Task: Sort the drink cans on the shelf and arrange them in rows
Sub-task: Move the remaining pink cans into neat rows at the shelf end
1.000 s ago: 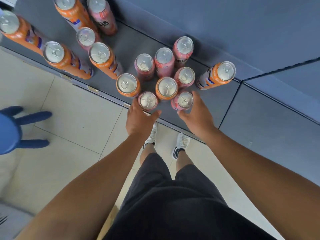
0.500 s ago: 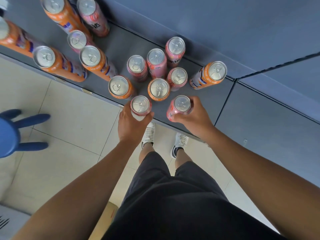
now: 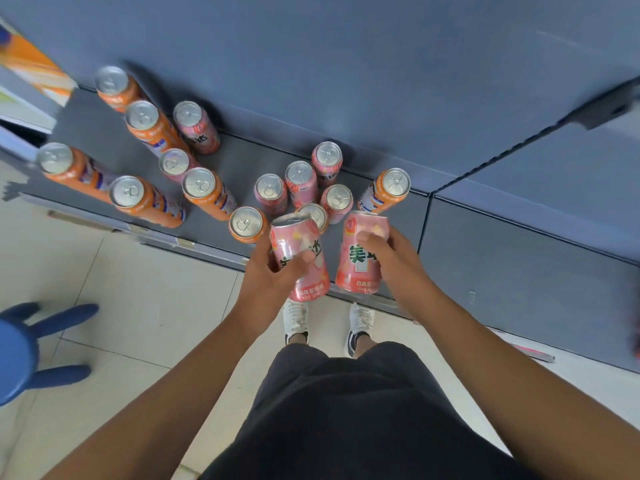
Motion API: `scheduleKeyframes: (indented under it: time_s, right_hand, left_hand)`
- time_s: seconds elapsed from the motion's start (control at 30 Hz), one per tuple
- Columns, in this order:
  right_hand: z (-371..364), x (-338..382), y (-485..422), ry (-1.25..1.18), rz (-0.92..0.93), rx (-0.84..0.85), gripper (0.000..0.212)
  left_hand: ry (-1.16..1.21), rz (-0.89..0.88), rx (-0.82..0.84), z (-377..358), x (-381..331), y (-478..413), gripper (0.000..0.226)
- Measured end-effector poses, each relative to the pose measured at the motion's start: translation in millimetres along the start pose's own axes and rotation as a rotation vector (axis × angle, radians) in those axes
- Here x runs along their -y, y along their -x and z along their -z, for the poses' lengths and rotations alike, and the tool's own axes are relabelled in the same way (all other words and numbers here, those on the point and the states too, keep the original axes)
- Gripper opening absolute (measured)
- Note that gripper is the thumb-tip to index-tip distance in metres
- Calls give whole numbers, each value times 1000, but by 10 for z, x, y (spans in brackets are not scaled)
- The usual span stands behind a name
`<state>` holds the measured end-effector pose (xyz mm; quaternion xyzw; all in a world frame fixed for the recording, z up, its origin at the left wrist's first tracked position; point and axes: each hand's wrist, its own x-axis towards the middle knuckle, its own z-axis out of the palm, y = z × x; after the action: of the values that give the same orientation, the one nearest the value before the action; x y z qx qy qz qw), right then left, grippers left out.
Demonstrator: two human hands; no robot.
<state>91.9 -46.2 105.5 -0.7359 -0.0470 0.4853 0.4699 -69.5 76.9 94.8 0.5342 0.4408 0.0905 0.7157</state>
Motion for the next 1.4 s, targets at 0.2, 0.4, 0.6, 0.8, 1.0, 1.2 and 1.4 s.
scheduleKeyframes:
  time_s: [0.2, 0.4, 0.6, 0.8, 1.0, 1.2, 1.4]
  right_hand:
    - [-48, 160, 270, -201, 33, -85, 17]
    - [-27, 200, 525, -335, 60, -168, 54]
    - [70, 144, 830, -324, 138, -255, 27]
    - [372, 106, 1158, -259, 284, -378, 31]
    - [796, -38, 1597, -275, 389, -472, 55]
    - [1375, -432, 2143, -310, 467, -559, 48]
    - [2076, -998, 2742, -223, 489, -623, 55]
  left_hand:
    - [98, 7, 145, -10, -292, 108, 63]
    - [32, -5, 286, -35, -439, 215, 60]
    - [-88, -87, 385, -177, -567, 321, 71]
    - [-148, -168, 475, -507, -700, 478, 76]
    - [-244, -264, 589, -1006, -772, 737, 71]
    - [-294, -367, 688, -1741, -692, 1148, 73]
    - [-409, -479, 766, -2555, -471, 1616, 78]
